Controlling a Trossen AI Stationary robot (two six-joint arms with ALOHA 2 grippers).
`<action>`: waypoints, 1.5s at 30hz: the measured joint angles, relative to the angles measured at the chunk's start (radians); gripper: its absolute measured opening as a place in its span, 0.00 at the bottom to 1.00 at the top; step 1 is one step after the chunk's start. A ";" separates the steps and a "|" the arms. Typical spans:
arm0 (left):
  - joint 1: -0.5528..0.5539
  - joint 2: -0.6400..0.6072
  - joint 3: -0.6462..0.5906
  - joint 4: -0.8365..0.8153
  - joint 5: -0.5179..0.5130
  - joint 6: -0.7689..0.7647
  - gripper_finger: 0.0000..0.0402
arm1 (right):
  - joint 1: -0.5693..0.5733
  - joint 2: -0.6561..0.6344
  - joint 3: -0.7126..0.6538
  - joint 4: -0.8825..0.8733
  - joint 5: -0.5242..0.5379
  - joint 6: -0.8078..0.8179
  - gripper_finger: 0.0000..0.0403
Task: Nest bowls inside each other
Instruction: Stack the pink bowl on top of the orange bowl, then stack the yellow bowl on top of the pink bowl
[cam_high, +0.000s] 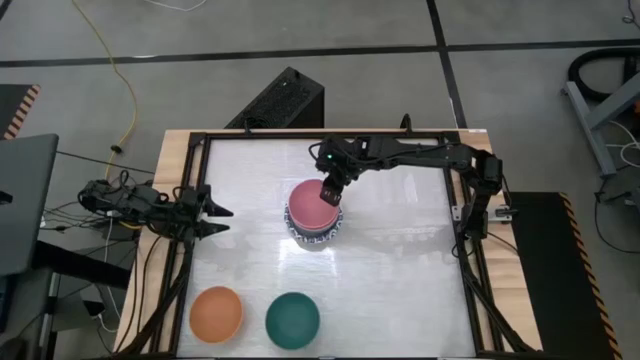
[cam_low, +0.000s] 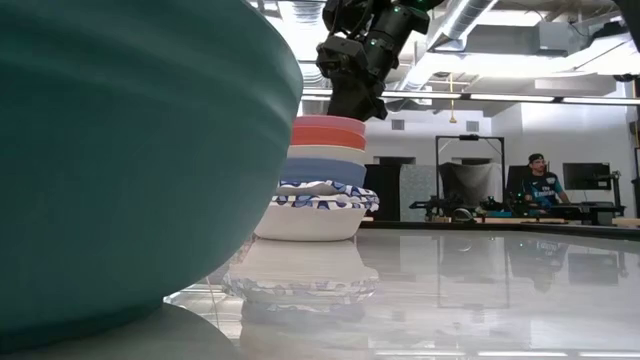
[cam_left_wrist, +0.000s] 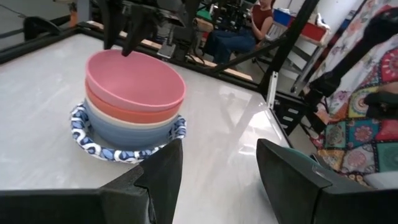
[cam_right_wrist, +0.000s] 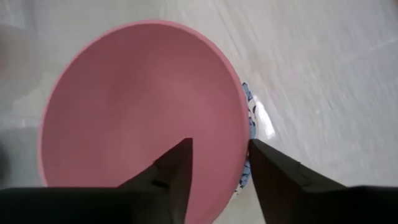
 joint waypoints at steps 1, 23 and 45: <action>0.000 0.000 0.000 0.000 0.008 0.000 0.48 | 0.000 0.000 0.000 0.000 0.000 0.000 0.46; 0.000 0.267 0.000 -0.156 0.163 -0.305 0.48 | 0.000 -0.011 0.145 -0.105 -0.001 -0.056 0.45; -0.298 0.937 0.308 -0.287 0.374 -0.413 0.48 | -0.033 -0.011 0.206 -0.286 0.006 -0.135 0.45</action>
